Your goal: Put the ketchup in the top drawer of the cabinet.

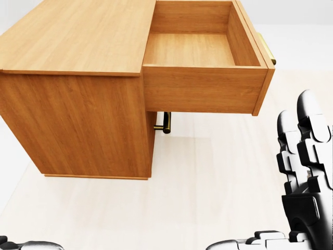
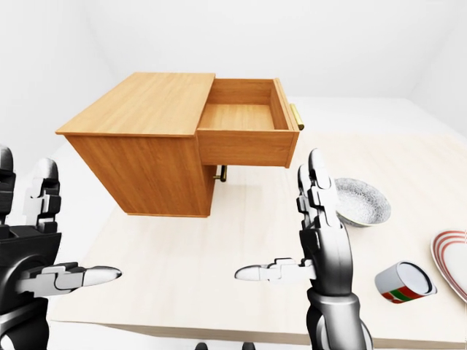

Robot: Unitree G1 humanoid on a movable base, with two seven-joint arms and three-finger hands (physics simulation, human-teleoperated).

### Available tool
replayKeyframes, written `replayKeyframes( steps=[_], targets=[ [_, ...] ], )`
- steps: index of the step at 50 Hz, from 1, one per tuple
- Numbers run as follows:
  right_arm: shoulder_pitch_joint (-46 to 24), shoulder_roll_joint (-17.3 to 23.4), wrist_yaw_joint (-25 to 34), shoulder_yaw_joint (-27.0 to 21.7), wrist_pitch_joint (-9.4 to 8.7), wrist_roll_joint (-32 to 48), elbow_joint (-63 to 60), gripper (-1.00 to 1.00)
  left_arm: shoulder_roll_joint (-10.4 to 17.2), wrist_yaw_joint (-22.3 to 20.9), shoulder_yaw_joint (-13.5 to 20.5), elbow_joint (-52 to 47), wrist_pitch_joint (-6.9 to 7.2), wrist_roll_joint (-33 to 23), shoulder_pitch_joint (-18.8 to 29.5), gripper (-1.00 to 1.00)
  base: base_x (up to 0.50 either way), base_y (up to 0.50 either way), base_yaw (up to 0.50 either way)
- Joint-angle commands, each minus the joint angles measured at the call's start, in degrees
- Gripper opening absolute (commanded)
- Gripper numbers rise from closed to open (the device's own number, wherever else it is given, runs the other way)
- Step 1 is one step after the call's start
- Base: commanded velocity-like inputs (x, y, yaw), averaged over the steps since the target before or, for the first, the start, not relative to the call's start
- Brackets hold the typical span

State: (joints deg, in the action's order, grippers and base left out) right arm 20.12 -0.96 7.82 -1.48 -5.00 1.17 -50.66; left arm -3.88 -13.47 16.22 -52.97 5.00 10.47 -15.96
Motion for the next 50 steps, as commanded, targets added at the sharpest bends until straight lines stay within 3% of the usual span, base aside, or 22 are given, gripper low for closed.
replayKeyframes(
  steps=[1,15,19,36,43,47,49,50],
  targets=[
    [0.21,0.01,0.04,0.44,0.0,0.45,-0.1,1.0,-0.07,0.01,0.21,-0.05,0.0,0.04,0.02,1.0,0.0,0.0,0.5],
    [0.16,-0.41,0.17,0.04,0.0,-2.9,-1.07,1.0,-0.16,0.0,-0.27,-0.14,0.0,-0.24,-0.3,1.0,0.0,-0.04,0.07],
    [-0.15,-0.23,-0.64,0.01,0.0,-2.24,-1.17,1.0,-0.26,-0.06,-0.3,-0.35,0.0,-0.27,-0.47,1.0,0.05,-0.5,0.0],
    [-0.45,-0.14,-1.14,-0.14,0.0,-1.26,-0.71,1.0,-0.12,-0.09,0.43,-0.33,0.0,0.34,-0.08,1.0,0.0,0.0,0.0],
    [3.0,-0.96,-0.12,-1.45,0.0,-4.22,-7.18,1.0,0.2,-0.1,-0.29,1.08,0.0,-0.07,0.16,1.0,0.0,0.0,0.0],
    [3.04,0.97,1.0,-6.42,0.0,-5.94,-9.31,1.0,0.43,0.28,0.17,1.02,0.0,0.22,0.93,1.0,0.0,0.0,0.0],
    [3.58,5.44,-1.17,-8.82,0.0,-9.18,-9.32,1.0,0.38,0.27,-0.27,1.52,0.0,-0.1,0.75,1.0,0.0,0.0,0.0],
    [4.39,9.9,-3.23,-11.59,0.0,-12.22,-9.32,1.0,0.38,0.38,-0.44,1.52,0.0,-0.27,0.7,1.0,0.0,0.0,0.0]
  ],
)
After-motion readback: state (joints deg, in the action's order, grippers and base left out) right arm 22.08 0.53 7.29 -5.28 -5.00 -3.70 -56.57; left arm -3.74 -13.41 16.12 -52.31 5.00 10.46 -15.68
